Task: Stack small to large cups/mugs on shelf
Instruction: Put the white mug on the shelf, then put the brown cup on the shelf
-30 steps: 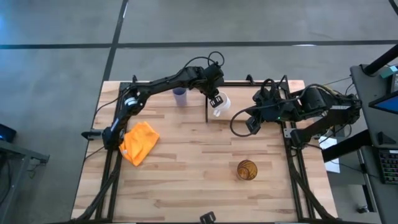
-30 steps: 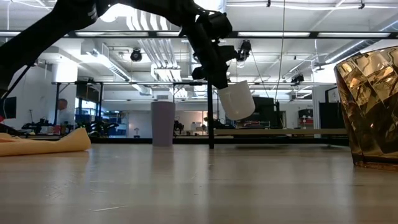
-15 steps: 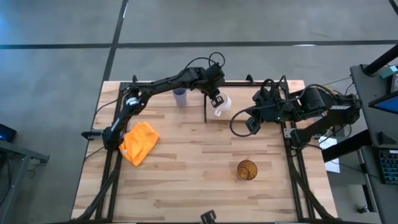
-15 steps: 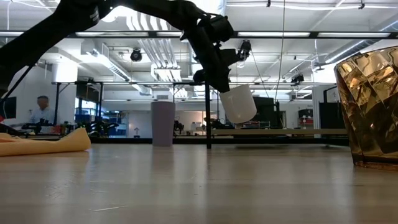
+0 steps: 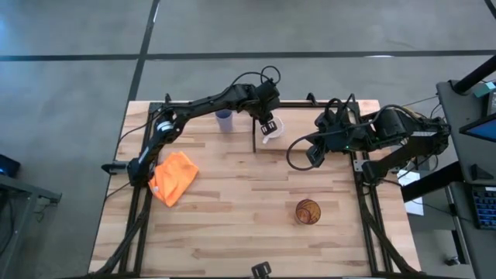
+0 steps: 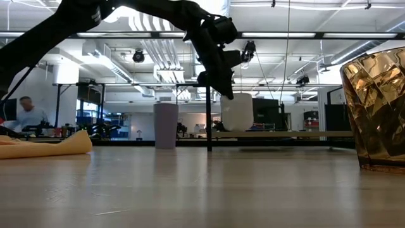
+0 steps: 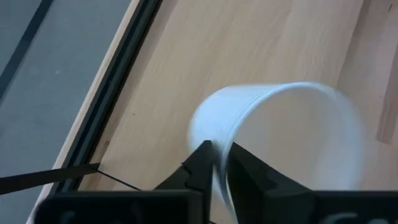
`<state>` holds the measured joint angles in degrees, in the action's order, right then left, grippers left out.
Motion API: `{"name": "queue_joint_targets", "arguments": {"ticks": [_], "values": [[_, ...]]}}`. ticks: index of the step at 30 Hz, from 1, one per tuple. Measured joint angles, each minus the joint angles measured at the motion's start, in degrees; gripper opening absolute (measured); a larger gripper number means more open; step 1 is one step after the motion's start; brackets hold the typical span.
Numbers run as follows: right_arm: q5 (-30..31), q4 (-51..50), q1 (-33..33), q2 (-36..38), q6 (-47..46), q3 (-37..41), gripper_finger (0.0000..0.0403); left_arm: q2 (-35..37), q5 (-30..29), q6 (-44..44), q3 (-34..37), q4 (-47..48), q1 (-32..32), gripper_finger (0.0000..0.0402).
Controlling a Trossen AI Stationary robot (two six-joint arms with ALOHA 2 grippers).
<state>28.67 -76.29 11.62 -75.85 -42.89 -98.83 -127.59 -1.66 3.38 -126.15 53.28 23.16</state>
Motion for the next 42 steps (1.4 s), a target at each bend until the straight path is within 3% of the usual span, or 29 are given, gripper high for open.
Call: {"name": "queue_joint_targets", "arguments": {"ticks": [7, 32, 38, 42], "values": [[-0.04, 0.00, 0.00, 0.00, 0.00, 0.00, 0.0009, 0.00, -0.01, 0.00, 0.02, -0.53, 0.02, 0.0062], [-0.09, -2.27, 0.00, 0.00, -0.02, 0.00, 0.0009, 0.21, -4.85, 0.23, -2.54, -3.19, 0.15, 0.0063], [-0.15, -3.59, 0.00, 0.02, -0.85, 0.00, 0.0009, 5.57, -0.45, 1.68, -2.91, -0.88, -1.94, 0.0063], [-2.34, -3.54, -0.10, -0.36, -3.85, 0.00, 0.0009, 11.60, -0.14, 3.02, -2.92, 5.58, -4.93, 0.0063]]}}
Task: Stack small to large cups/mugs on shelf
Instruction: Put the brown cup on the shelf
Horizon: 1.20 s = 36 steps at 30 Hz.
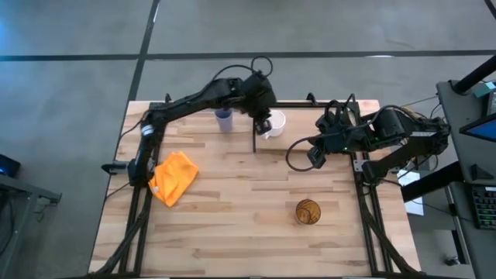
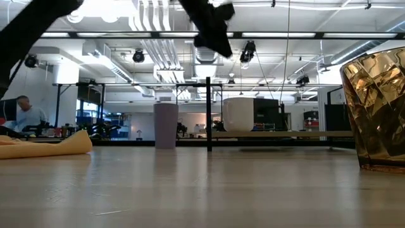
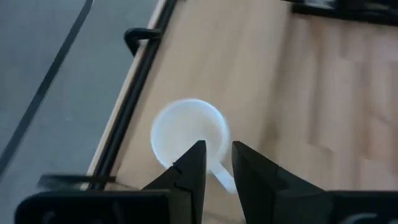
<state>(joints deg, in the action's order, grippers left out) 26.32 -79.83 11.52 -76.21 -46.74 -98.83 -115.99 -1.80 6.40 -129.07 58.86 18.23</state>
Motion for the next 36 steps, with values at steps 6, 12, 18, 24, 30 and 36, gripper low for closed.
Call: {"name": "queue_joint_targets", "arguments": {"ticks": [6, 12, 18, 24, 30, 36], "values": [[-2.25, 0.08, -3.65, -1.07, 0.86, 0.34, 0.0009, 9.51, -0.27, 3.58, 0.83, 4.28, -4.95, 0.0063], [-5.50, -4.51, -5.45, -2.43, 8.11, 0.63, 0.0009, 16.60, -4.14, 1.25, 2.07, 6.00, -6.42, 0.0063], [-9.64, -9.76, -7.17, -4.79, 9.69, 3.11, 0.0029, 22.06, -8.20, -1.58, 2.29, 8.02, -6.78, 0.0063], [-14.99, -10.21, -8.68, -8.00, 10.65, 7.85, 0.0070, 24.51, -9.55, -1.60, 2.79, 8.03, -6.72, 0.0063], [-25.37, -10.08, -8.80, -12.10, 10.80, 10.69, 0.0099, 24.90, -9.64, -1.58, 2.88, 8.30, -6.72, 0.0063], [-34.28, -9.79, -5.32, -15.19, 10.80, 10.80, 0.0102, 24.97, -9.64, -1.58, 2.88, 11.27, -6.72, 0.0063]]}}
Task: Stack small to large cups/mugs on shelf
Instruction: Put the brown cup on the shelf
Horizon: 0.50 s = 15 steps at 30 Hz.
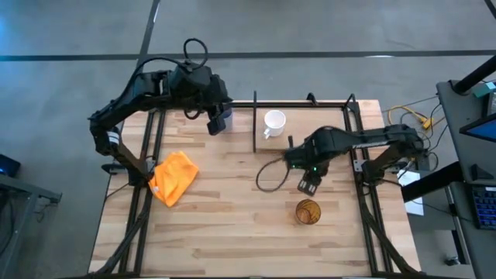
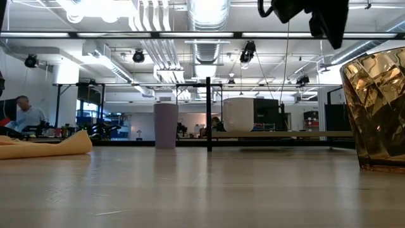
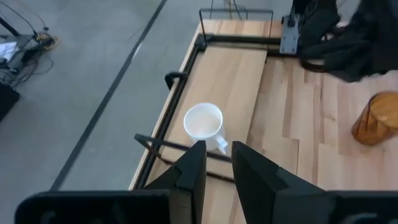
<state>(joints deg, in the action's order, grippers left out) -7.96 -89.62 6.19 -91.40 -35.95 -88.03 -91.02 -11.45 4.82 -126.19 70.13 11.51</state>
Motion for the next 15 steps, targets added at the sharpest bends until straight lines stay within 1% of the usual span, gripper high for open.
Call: {"name": "queue_joint_targets", "arguments": {"ticks": [5, 9, 15], "values": [[-2.92, 0.08, 3.85, -1.69, -0.92, 0.00, 0.0102, 0.00, -0.02, 0.02, 0.18, 2.91, 0.00, 0.0063], [-2.52, 0.86, 7.00, -3.04, -2.82, 0.13, 0.0102, 0.00, -0.01, 0.10, 0.21, 3.36, 0.00, 0.0063], [-2.35, 4.24, 9.14, -5.16, -3.73, 0.20, 0.0102, 0.00, -0.02, 0.48, 0.21, 3.33, 0.00, 0.0063]]}}
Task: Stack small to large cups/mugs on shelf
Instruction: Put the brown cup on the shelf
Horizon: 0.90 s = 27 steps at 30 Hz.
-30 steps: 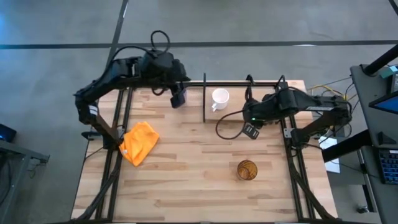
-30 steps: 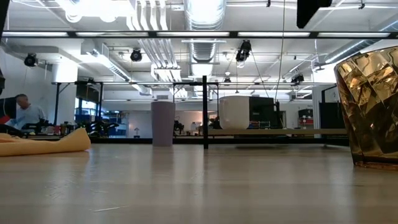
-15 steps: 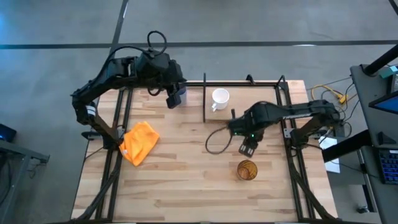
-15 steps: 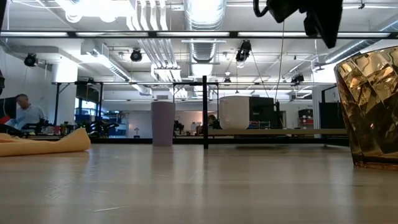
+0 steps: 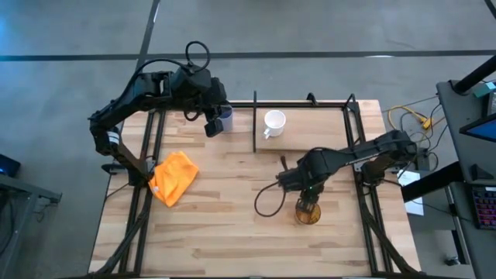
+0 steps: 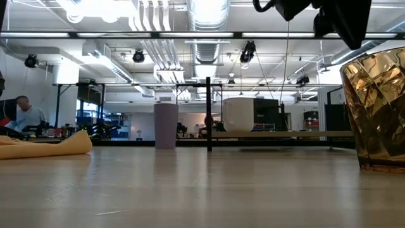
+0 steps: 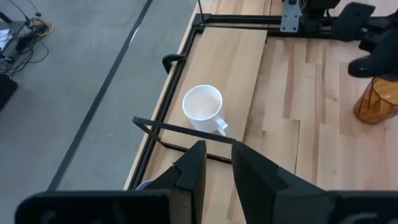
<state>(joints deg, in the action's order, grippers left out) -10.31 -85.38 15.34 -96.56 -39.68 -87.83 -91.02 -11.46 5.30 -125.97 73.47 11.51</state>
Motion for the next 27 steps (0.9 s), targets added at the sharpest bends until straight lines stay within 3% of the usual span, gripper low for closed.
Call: {"name": "queue_joint_targets", "arguments": {"ticks": [27], "values": [[-0.11, 3.79, 0.56, -7.23, -0.18, 0.23, 0.0102, 0.00, 0.02, 0.11, 0.00, -0.04, 0.00, 0.0063]]}}
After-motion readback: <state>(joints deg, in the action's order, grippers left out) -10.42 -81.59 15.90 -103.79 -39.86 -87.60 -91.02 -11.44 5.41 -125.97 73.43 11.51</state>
